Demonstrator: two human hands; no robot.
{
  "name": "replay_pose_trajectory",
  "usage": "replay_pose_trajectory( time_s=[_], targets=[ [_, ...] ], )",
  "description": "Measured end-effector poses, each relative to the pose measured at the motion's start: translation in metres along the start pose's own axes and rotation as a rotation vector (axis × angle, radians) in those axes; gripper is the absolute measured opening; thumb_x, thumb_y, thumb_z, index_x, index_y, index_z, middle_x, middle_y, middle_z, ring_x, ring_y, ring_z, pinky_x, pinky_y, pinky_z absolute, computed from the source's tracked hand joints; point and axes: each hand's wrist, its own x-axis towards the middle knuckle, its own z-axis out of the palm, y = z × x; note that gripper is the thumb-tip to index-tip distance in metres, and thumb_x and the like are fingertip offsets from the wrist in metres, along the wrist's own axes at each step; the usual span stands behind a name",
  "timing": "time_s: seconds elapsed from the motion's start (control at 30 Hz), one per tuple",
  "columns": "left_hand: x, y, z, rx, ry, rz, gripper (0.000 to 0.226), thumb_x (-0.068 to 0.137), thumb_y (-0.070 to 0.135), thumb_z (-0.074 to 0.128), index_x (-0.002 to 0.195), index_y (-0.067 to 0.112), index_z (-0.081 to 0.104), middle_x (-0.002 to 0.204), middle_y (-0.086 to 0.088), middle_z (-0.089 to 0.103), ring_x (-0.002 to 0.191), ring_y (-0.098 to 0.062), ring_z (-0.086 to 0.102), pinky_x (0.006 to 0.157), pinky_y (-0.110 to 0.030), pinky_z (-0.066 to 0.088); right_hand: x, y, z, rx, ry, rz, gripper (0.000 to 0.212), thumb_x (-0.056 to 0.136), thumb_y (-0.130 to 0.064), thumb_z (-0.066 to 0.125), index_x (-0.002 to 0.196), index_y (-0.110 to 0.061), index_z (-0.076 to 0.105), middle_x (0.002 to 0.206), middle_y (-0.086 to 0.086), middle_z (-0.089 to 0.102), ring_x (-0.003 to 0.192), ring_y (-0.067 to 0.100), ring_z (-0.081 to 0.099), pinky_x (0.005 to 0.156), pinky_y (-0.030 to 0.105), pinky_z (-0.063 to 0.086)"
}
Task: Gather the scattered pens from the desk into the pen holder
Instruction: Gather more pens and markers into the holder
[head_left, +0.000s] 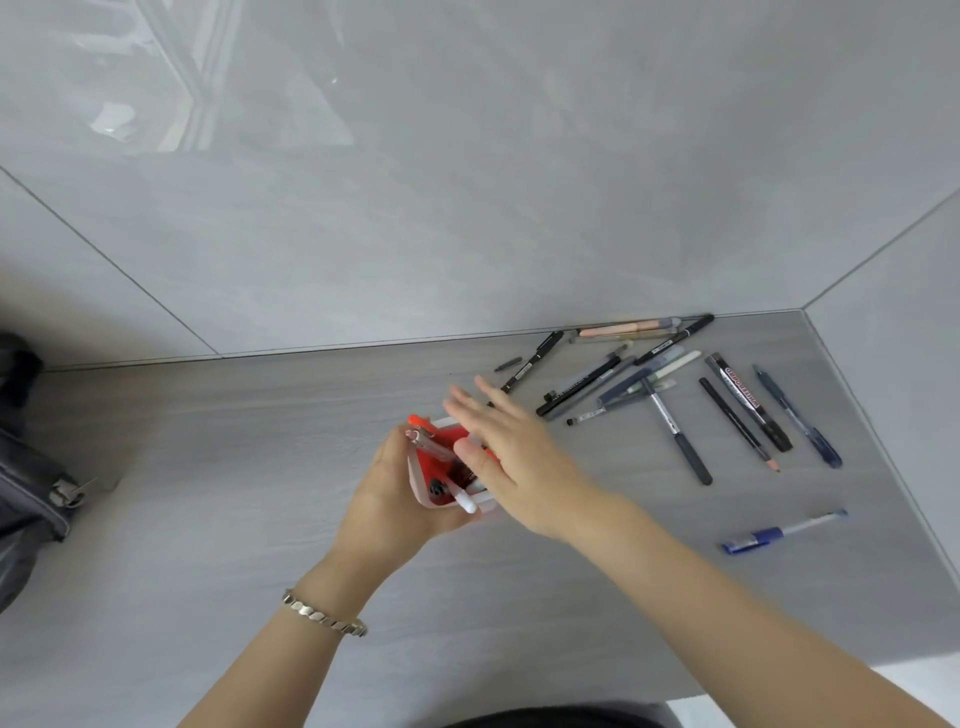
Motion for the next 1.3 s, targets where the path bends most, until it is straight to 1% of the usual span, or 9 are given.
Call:
replay_pose_trajectory(
  time_s=[0.1, 0.23, 0.4, 0.57, 0.77, 0.93, 1.07, 1.13, 1.3],
  targets=[
    [-0.002, 0.003, 0.001, -0.016, 0.012, -0.021, 0.064, 0.054, 0.024, 0.085, 0.096, 0.048, 0.043, 0.099, 0.018, 0.060, 0.089, 0.013, 0.058, 0.067, -0.001, 0.044, -0.018, 0.012, -0.016, 0.057, -0.069, 0.039, 0.053, 0.093, -0.040, 0.034, 0.141, -0.020, 0.023, 0.155, -0.007, 0.015, 0.142, 0.005, 0.001, 0.115, 0.025, 0.005],
    [-0.004, 0.011, 0.007, -0.029, 0.031, -0.039, 0.063, 0.059, 0.018, 0.084, 0.097, 0.048, 0.042, 0.105, 0.020, 0.057, 0.094, -0.006, 0.060, 0.077, -0.015, 0.044, -0.069, 0.066, -0.035, 0.114, 0.164, 0.326, 0.037, 0.090, -0.019, 0.051, 0.127, -0.017, 0.047, 0.139, 0.000, 0.045, 0.128, 0.007, 0.036, 0.103, 0.013, 0.020],
    [-0.005, 0.033, 0.024, -0.030, -0.006, 0.013, 0.066, 0.059, 0.023, 0.084, 0.092, 0.057, 0.037, 0.108, 0.021, 0.055, 0.098, -0.012, 0.059, 0.081, -0.020, 0.042, -0.154, 0.154, -0.052, -0.232, 0.156, 0.713, 0.049, 0.064, 0.022, 0.053, 0.104, -0.003, 0.063, 0.109, 0.017, 0.060, 0.105, 0.039, 0.052, 0.090, 0.035, 0.040],
    [-0.005, 0.047, 0.039, -0.036, -0.072, 0.010, 0.065, 0.058, 0.023, 0.084, 0.094, 0.055, 0.041, 0.102, 0.031, 0.052, 0.097, -0.003, 0.059, 0.082, -0.024, 0.046, -0.187, 0.192, -0.050, -0.503, -0.037, 0.643, 0.055, 0.019, 0.018, 0.076, 0.061, -0.014, 0.062, 0.059, 0.008, 0.062, 0.050, 0.033, 0.060, 0.045, 0.035, 0.051],
    [-0.007, 0.047, 0.040, -0.015, -0.072, -0.003, 0.062, 0.057, 0.025, 0.084, 0.094, 0.054, 0.043, 0.103, 0.025, 0.057, 0.096, -0.008, 0.062, 0.080, -0.023, 0.049, -0.148, 0.169, -0.060, -0.448, -0.052, 0.606, 0.029, 0.082, -0.003, 0.051, 0.110, -0.008, 0.054, 0.114, 0.014, 0.048, 0.081, 0.037, 0.058, 0.068, 0.039, 0.044],
    [-0.014, 0.043, 0.034, 0.004, -0.050, -0.062, 0.072, 0.057, 0.024, 0.084, 0.114, 0.041, 0.044, 0.105, 0.029, 0.053, 0.096, -0.011, 0.062, 0.079, -0.020, 0.045, -0.102, 0.162, -0.073, -0.555, -0.118, 0.422, 0.023, 0.082, -0.008, 0.049, 0.101, -0.020, 0.056, 0.109, 0.007, 0.049, 0.076, 0.031, 0.049, 0.064, 0.033, 0.037],
    [-0.020, 0.039, 0.029, 0.011, -0.007, -0.057, 0.059, 0.059, 0.023, 0.083, 0.093, 0.051, 0.044, 0.097, 0.025, 0.060, 0.091, 0.009, 0.060, 0.074, -0.014, 0.046, -0.088, 0.171, -0.086, -0.544, -0.286, 0.439, 0.019, 0.081, -0.022, 0.049, 0.099, -0.023, 0.055, 0.105, 0.007, 0.052, 0.089, 0.028, 0.050, 0.067, 0.034, 0.036],
    [-0.022, 0.036, 0.028, -0.002, 0.021, -0.075, 0.057, 0.059, 0.021, 0.083, 0.091, 0.051, 0.045, 0.094, 0.024, 0.063, 0.090, 0.018, 0.056, 0.070, -0.011, 0.045, -0.082, 0.172, -0.089, -0.506, -0.242, 0.424, 0.023, 0.083, -0.005, 0.050, 0.103, -0.014, 0.058, 0.110, 0.009, 0.050, 0.087, 0.026, 0.048, 0.065, 0.032, 0.036],
    [-0.028, 0.026, 0.027, -0.024, 0.043, -0.108, 0.059, 0.060, 0.017, 0.082, 0.098, 0.046, 0.047, 0.097, 0.023, 0.063, 0.091, 0.017, 0.056, 0.072, -0.013, 0.047, -0.081, 0.159, -0.081, -0.338, -0.056, 0.275, 0.013, 0.081, -0.011, 0.065, 0.090, -0.016, 0.057, 0.099, 0.003, 0.056, 0.081, 0.022, 0.051, 0.063, 0.022, 0.037]
  ],
)
